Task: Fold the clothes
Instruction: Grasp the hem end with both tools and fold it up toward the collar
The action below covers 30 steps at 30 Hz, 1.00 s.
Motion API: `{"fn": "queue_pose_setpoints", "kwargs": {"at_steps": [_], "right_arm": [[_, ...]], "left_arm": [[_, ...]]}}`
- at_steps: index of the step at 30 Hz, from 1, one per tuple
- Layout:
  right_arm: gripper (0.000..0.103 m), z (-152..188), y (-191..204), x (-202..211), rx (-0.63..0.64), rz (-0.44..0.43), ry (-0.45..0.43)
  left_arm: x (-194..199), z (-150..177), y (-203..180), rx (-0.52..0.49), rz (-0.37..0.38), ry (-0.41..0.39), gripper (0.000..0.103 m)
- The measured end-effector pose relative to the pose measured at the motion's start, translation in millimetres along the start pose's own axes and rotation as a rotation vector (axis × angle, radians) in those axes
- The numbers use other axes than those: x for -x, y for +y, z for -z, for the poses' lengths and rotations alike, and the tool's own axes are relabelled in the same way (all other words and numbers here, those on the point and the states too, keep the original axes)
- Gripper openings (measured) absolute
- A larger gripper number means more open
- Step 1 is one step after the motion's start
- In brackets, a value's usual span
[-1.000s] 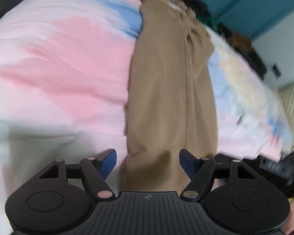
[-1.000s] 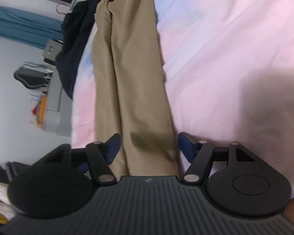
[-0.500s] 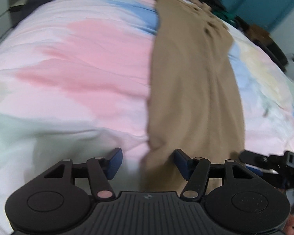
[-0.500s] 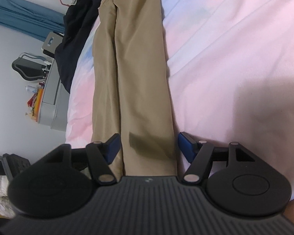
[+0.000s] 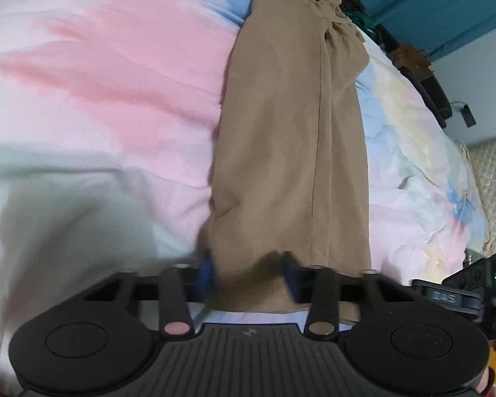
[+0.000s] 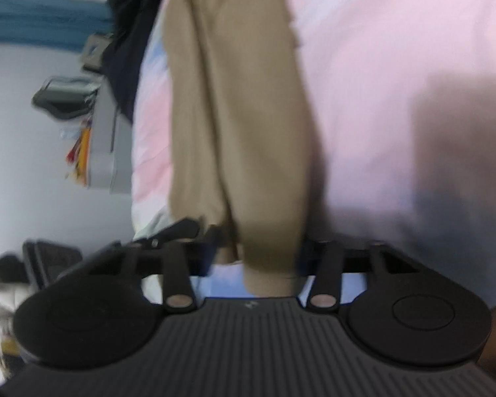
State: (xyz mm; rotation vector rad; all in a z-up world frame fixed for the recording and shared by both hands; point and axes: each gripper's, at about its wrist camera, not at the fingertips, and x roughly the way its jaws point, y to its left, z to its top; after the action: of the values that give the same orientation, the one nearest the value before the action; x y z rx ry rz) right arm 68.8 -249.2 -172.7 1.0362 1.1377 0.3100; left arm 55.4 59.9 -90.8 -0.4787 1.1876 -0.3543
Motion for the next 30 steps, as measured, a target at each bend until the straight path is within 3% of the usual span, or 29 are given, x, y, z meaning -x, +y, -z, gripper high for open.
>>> {"fn": "queue_pose_setpoints", "kwargs": {"at_steps": [2,5,12,16,20,24,30], "right_arm": [[0.02,-0.3,1.8,0.7,0.009,0.009,-0.009],[0.014,4.3,10.6,7.0,0.05,0.008,-0.049],[0.012,10.5,53.7,62.5,0.188,-0.068,-0.249],[0.012,8.6,96.6,111.5,0.273,-0.118,-0.335],[0.011,16.7,128.1,159.9,0.367,-0.123,-0.414],[0.011,42.9,123.9,189.6,0.388,-0.124,-0.428],[0.011,102.2,101.1,222.2,0.404,-0.119,-0.438]], "left_arm": [[1.2,-0.7,2.9,0.007,0.018,-0.009,0.015],[4.3,-2.5,7.9,0.009,0.06,-0.058,0.01],[50.4,-0.2,11.0,0.075,0.353,-0.253,0.008],[91.1,1.7,-8.9,0.074,0.466,-0.334,0.007],[129.0,9.1,-34.2,0.026,0.494,-0.392,0.006],[142.5,34.4,-64.3,-0.023,0.496,-0.403,0.006],[148.8,120.6,-68.4,-0.017,0.49,-0.385,0.006]]}}
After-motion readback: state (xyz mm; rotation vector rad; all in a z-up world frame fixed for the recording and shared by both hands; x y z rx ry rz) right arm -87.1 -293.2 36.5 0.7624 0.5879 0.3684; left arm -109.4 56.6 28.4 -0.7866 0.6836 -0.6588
